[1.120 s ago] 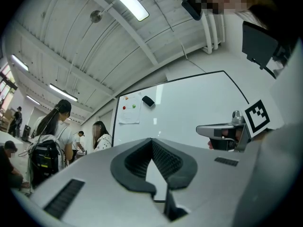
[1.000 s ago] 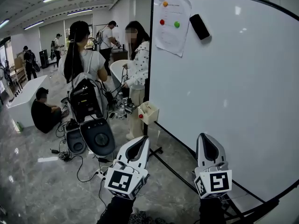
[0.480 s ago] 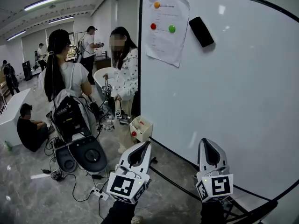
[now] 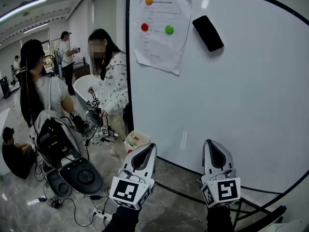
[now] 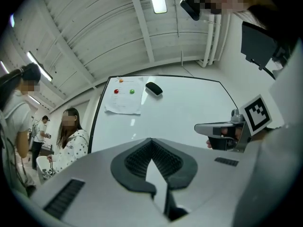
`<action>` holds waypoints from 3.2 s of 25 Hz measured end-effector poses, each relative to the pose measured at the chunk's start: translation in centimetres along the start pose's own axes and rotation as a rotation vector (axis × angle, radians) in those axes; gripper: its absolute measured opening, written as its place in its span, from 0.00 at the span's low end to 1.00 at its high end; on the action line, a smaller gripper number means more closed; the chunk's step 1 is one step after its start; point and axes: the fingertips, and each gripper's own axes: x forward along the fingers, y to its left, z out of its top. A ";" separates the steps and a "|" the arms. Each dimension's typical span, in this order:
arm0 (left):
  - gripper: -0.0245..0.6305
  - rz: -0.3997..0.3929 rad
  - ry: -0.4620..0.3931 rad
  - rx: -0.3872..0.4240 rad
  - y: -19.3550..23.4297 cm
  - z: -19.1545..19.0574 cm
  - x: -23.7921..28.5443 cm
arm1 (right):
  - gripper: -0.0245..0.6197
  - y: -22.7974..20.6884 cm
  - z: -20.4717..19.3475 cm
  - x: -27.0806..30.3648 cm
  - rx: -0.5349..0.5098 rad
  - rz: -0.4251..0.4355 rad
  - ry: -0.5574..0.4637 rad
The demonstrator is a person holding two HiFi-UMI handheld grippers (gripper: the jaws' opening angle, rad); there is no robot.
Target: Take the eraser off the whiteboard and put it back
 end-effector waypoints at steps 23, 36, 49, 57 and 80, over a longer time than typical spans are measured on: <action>0.04 -0.124 -0.026 -0.054 1.8 -1.8 4.0 | 0.06 -0.5 3.9 4.5 -0.092 -0.035 -0.113; 0.05 -0.115 -0.035 -0.042 2.3 -1.3 5.2 | 0.49 -5.8 13.3 12.9 -0.411 -0.141 -0.208; 0.05 -0.109 -0.034 -0.018 2.4 -0.6 5.9 | 0.51 -8.8 17.8 20.5 -0.682 -0.219 -0.158; 0.04 -0.097 -0.039 -0.019 2.9 -0.2 5.1 | 0.51 -9.9 17.7 21.4 -0.694 -0.307 -0.025; 0.04 -0.104 -0.050 -0.021 1.8 -0.4 5.3 | 0.47 -11.4 18.7 15.0 -0.433 -0.261 -0.135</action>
